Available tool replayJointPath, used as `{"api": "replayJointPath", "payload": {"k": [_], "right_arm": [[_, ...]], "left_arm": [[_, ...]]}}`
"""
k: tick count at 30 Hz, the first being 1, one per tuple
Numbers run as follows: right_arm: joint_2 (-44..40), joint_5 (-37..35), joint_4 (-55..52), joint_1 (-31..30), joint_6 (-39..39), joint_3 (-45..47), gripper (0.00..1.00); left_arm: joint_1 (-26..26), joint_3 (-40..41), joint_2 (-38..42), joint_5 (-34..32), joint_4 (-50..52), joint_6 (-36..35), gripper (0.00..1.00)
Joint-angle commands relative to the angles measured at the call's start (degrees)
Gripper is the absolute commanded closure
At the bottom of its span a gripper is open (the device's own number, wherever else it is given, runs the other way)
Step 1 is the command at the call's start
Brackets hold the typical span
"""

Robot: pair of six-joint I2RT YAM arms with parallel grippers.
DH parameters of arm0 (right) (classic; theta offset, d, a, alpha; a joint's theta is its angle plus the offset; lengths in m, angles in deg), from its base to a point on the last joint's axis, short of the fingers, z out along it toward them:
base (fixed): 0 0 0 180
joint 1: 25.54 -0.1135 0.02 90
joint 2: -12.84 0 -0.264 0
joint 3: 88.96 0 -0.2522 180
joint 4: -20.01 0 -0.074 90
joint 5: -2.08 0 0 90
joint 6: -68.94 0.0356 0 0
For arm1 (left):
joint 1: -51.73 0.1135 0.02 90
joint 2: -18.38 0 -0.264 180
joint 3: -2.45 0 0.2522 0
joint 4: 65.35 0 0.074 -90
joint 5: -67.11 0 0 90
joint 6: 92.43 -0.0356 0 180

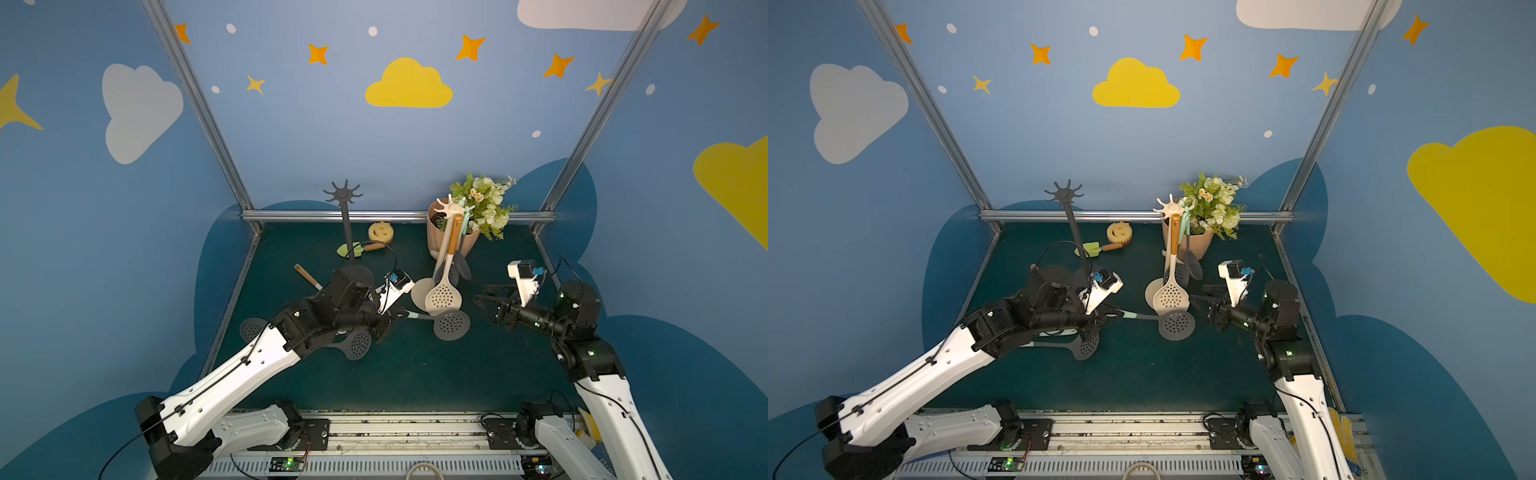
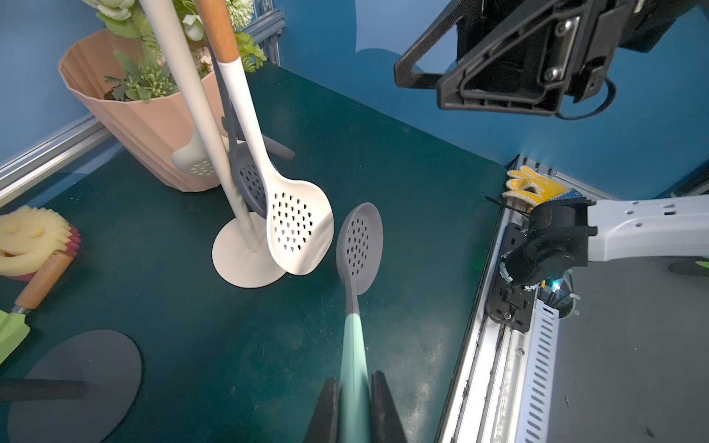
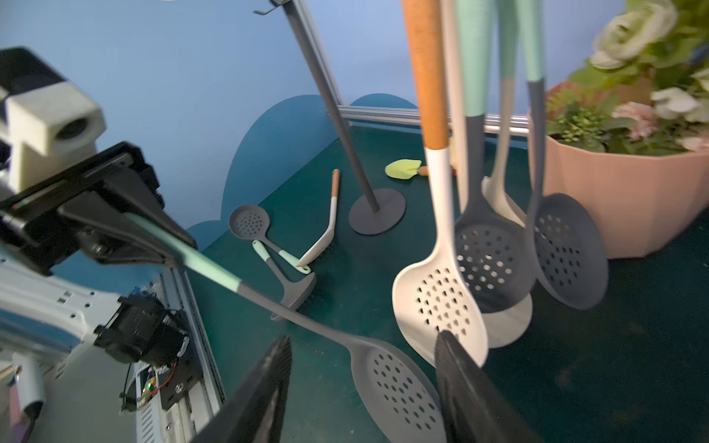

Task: Hang the skimmer on the kitchen utensil rack
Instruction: Pick up the skimmer from the center of the board.

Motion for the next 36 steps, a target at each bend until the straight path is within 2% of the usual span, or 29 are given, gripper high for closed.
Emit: {"api": "replayJointPath", "payload": {"k": [1, 7, 10, 20, 23, 31, 33, 34, 36], "right_arm": [[0.1, 1.6, 1.1, -4.7, -8.6, 0.6, 0.41], [2.4, -2.4, 1.3, -14.9, -18.8, 0.9, 0.41], [5.7, -5.6, -2.1, -19.2, -24.0, -1.2, 0.41], [13.3, -6.8, -4.9, -25.0, -28.7, -4.6, 0.46], [15.3, -5.6, -5.0, -26.2, -29.1, -5.4, 0.52], [16.7, -5.8, -5.1, -28.0, -28.3, -5.9, 0.98], [16.3, -6.4, -4.1, -28.0, -27.5, -5.5, 1.00], [16.0, -6.7, -3.6, -28.0, -27.1, -5.1, 1.00], [15.4, -8.0, -2.5, -28.0, -25.8, -4.6, 1.00]], "left_arm": [[0.9, -2.7, -0.4, 4.1, 0.0, -1.2, 0.96], [1.3, -5.2, -2.7, 8.3, 0.5, -2.9, 0.97], [1.3, -6.6, -4.2, 10.8, 1.2, -3.6, 0.96], [1.3, -7.2, -6.4, 14.3, -0.4, -5.1, 0.96], [1.3, -7.2, -6.4, 14.4, -0.1, -5.5, 0.97], [1.3, -7.2, -5.8, 12.1, -0.2, -6.1, 0.97], [1.3, -6.5, -5.2, 9.4, -1.7, -5.5, 0.96], [1.3, -6.1, -4.7, 8.2, -2.6, -4.8, 0.93], [1.3, -5.6, -3.6, 5.7, -4.5, -3.2, 0.68]]}}
